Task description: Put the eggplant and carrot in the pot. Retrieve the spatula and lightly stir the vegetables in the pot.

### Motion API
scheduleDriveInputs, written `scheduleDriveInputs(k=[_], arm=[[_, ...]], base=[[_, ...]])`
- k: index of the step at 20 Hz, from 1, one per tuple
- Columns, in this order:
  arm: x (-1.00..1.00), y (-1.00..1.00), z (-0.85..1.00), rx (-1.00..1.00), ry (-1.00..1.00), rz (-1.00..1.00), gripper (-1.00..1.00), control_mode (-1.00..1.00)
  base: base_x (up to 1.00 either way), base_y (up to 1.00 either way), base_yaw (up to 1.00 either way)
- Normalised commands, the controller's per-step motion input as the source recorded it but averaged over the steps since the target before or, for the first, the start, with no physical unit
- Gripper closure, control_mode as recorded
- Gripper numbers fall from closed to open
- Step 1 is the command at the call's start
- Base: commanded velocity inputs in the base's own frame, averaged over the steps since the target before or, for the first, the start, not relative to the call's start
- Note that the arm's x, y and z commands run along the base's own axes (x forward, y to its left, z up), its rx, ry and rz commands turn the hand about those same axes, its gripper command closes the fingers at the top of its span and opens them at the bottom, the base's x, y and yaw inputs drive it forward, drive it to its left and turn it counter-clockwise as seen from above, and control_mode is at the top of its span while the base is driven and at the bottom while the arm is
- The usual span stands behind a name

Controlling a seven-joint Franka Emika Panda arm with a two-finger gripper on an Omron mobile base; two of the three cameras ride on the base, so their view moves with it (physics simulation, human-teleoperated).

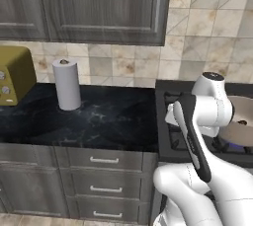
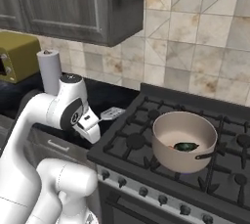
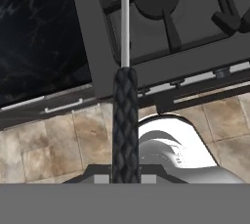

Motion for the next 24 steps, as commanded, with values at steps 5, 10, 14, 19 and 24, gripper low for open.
scheduleDriveInputs(k=[5,10,14,19,24], arm=[[0.00,0.00,0.00,0.00,0.00,0.00,1.00,1.00],[0.00,0.00,0.00,0.00,0.00,0.00,1.00,1.00],[0.00,0.00,0.00,0.00,0.00,0.00,1.00,1.00],[0.00,0.00,0.00,0.00,0.00,0.00,1.00,1.00],[0.00,0.00,0.00,0.00,0.00,0.00,1.00,1.00]], base=[[-0.22,-0.32,0.00],[-0.06,-0.31,0.00],[-0.28,-0.33,0.00],[-0.45,-0.08,-0.01],[0.08,-0.10,-0.02]])
